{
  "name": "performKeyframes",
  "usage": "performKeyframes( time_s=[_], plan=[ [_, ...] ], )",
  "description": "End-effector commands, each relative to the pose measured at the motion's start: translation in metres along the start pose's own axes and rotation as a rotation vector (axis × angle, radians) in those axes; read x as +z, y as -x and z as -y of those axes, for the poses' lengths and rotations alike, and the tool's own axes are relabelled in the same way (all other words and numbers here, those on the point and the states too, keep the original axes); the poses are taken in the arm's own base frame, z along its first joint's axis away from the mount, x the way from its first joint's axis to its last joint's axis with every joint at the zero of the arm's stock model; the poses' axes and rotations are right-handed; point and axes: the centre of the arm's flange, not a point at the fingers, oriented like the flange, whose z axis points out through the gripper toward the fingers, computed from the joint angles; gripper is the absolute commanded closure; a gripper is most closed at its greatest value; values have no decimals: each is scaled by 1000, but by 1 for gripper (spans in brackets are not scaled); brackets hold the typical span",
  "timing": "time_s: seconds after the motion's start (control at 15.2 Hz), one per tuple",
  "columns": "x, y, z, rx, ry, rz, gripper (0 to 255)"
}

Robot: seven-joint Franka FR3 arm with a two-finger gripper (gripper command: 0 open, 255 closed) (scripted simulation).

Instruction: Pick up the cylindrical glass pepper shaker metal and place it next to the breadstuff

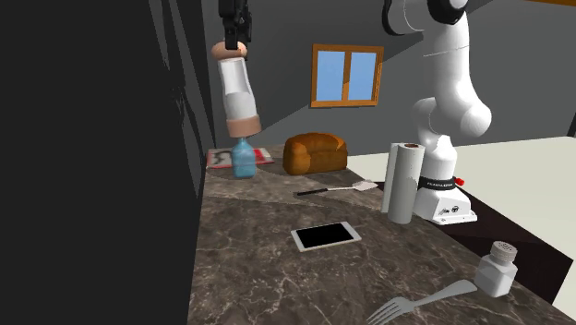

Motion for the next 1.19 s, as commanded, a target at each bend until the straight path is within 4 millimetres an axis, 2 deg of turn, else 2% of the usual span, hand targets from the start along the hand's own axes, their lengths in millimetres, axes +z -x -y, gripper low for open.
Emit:
performKeyframes(
  time_s=[0.0, 1.12],
  plan=[
    [-5, 1, -25, -1, 0, 0, 255],
    [-32, 13, -247, -1, 0, 0, 255]
  ],
)
